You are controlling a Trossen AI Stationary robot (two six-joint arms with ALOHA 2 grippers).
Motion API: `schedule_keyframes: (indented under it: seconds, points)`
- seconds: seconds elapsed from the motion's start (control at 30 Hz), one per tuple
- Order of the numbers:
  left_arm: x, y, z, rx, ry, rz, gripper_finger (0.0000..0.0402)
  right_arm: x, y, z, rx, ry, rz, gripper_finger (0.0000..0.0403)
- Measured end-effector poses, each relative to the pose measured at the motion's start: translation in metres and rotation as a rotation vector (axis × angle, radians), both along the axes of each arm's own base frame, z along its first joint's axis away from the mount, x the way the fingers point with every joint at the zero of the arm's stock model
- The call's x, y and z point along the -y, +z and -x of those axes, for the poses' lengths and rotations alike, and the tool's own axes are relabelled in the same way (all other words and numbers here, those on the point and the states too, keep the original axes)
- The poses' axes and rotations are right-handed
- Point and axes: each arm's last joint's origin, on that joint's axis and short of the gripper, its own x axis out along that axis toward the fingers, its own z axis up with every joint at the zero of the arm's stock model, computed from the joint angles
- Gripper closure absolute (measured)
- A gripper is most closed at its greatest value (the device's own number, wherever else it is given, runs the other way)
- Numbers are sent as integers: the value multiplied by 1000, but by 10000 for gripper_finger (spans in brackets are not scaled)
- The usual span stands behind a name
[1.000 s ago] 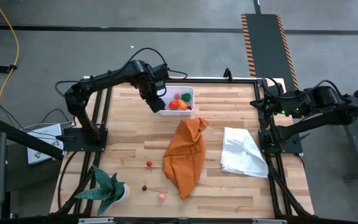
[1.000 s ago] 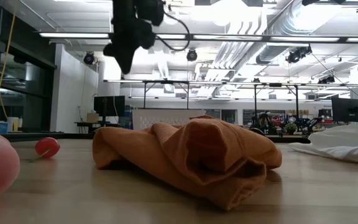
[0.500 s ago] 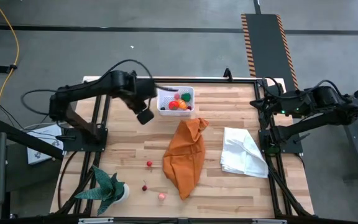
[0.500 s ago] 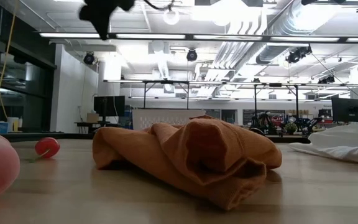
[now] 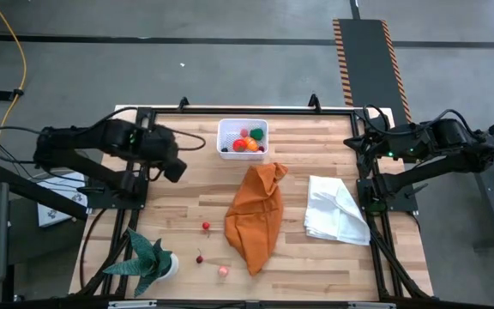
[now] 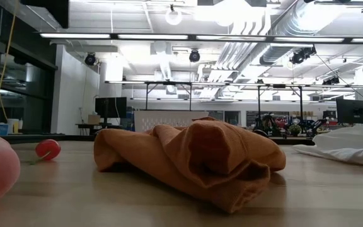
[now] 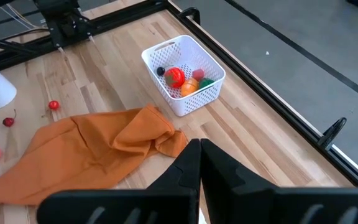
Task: Pick and placing Produce into tupperware
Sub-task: Put the top red cherry into the white basket
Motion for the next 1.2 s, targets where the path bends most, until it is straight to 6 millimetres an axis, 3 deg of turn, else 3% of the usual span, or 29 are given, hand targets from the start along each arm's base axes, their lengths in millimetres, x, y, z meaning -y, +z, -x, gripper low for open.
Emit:
schedule_keyframes:
  seconds: [0.13,0.37,0.67,0.9,1.2]
  points:
    - [5,-15,9,-25,12,46,393,0,0,0,-2,9,-6,403]
    - [8,-53,3,-144,-26,179,390,-1,-1,0,-8,21,-15,403]
    - [9,-97,-10,-64,59,249,400,-1,-1,0,-16,49,-16,403]
    - [10,-107,-25,72,24,283,390,-1,-1,0,-26,67,3,403]
    - [13,-110,-43,227,-320,287,398,-1,-1,0,-28,72,7,403]
